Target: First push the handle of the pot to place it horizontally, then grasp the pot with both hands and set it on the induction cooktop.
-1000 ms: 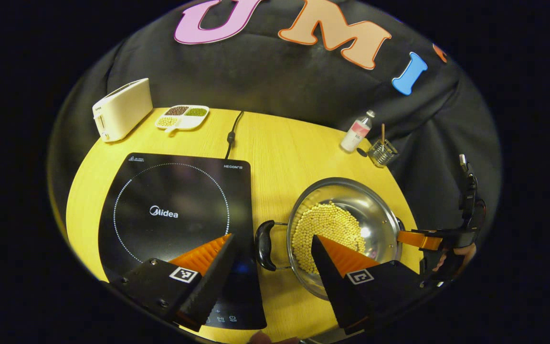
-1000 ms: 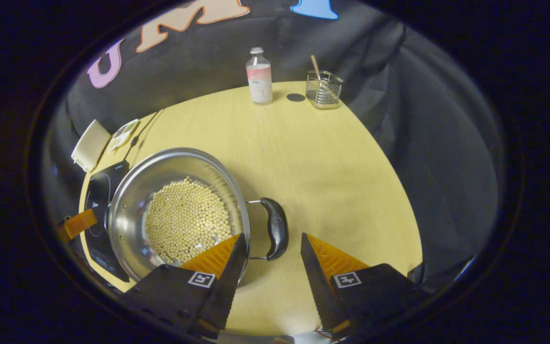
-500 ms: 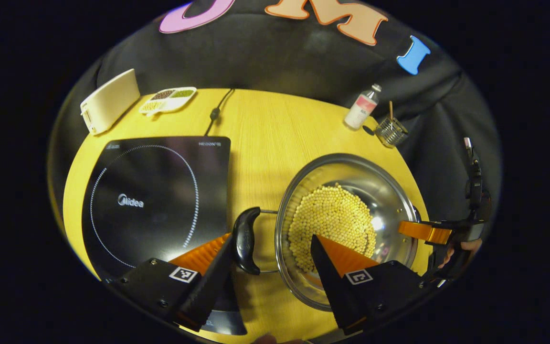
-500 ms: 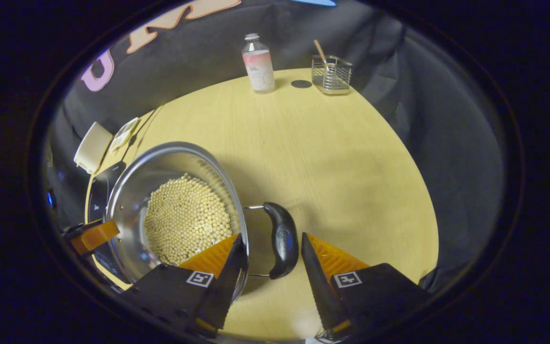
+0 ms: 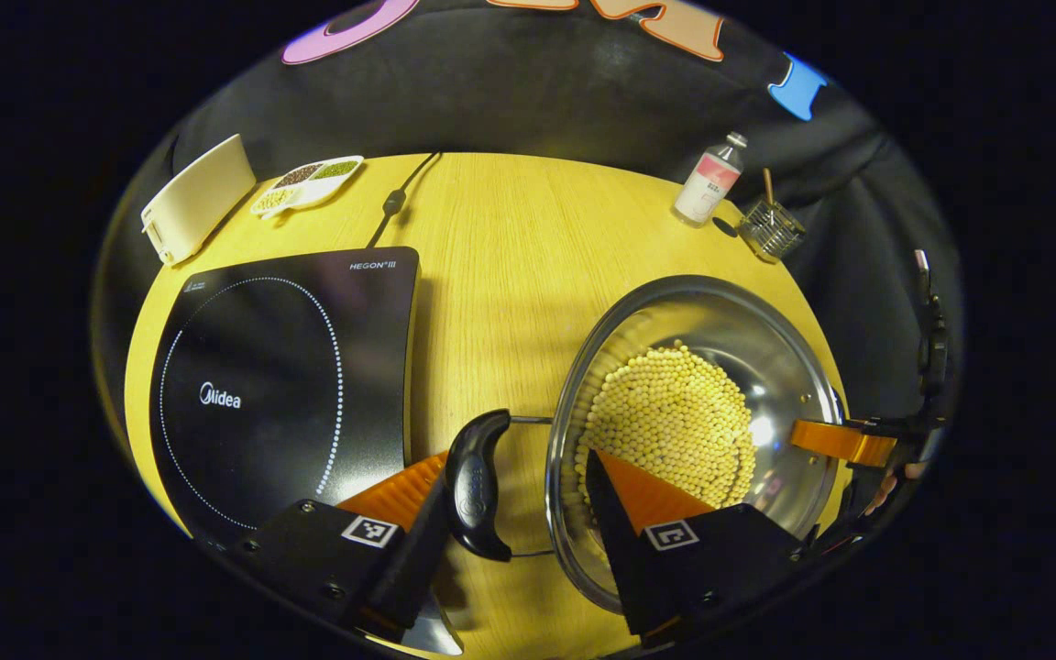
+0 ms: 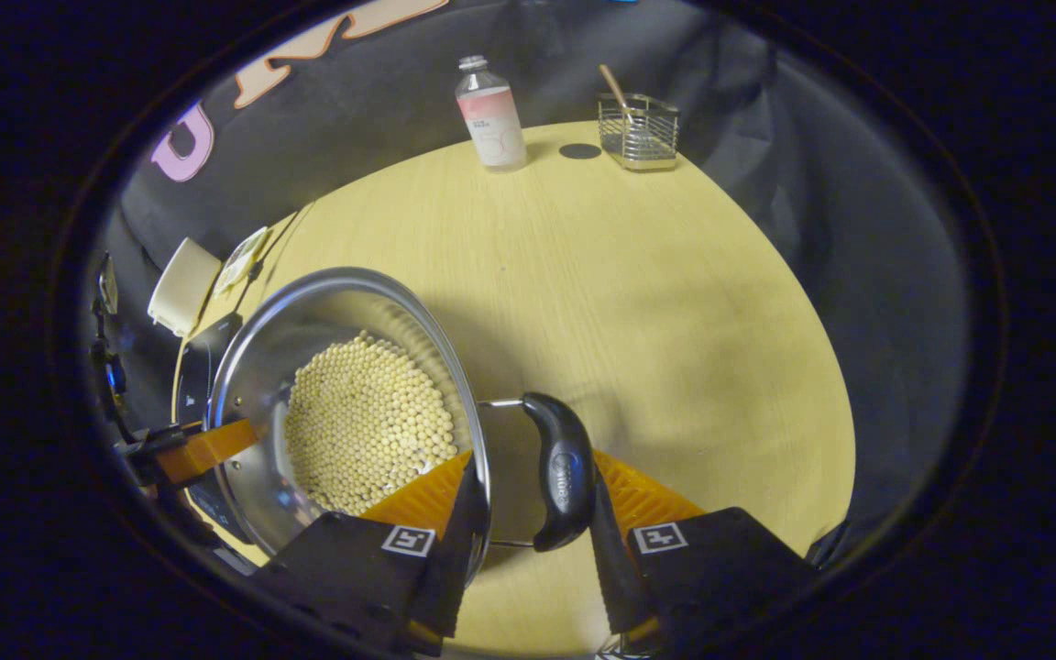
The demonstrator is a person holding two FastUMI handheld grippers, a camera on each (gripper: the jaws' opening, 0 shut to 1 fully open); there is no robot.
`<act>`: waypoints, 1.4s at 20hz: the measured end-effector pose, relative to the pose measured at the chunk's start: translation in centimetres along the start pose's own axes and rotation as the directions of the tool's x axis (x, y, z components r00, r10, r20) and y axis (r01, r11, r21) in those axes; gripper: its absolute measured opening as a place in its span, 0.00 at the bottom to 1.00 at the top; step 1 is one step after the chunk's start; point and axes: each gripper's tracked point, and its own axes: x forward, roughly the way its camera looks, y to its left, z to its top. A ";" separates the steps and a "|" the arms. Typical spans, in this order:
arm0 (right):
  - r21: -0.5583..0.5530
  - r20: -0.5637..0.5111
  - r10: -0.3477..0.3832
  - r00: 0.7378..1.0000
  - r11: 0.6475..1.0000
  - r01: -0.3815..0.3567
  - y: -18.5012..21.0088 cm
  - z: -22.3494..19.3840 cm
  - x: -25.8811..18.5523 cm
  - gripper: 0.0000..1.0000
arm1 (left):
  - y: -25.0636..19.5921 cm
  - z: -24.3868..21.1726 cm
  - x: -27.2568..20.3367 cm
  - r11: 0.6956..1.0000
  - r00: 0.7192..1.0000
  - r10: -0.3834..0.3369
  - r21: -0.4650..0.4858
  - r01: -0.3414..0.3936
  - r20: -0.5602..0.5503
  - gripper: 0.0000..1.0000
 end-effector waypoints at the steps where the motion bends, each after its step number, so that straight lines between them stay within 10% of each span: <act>1: 0.007 -0.001 -0.001 1.000 1.000 0.001 0.0 0.1 -0.1 0.63 | 0.5 0.0 0.2 1.000 1.000 0.013 0.015 -0.013 0.007 0.86; 2: 0.015 -0.002 0.003 1.000 1.000 -0.003 0.0 0.1 -0.3 0.54 | 0.7 0.0 0.5 1.000 1.000 0.013 0.021 -0.013 -0.001 0.70; 8: 0.053 -0.016 0.045 0.999 0.998 -0.044 0.3 0.3 -0.1 0.51 | 0.2 0.0 0.4 0.999 0.999 -0.041 -0.036 0.040 -0.013 0.61; 10: 0.055 -0.030 0.046 0.999 0.998 -0.044 0.4 0.0 -0.5 0.34 | 0.2 -0.5 -0.7 0.998 0.998 -0.039 -0.058 0.037 -0.042 0.56; 28: 0.012 0.022 0.162 0.987 0.987 -0.162 9.3 0.3 -5.8 0.33 | 6.7 1.3 -9.7 0.996 0.997 0.021 -0.084 -0.014 0.078 0.53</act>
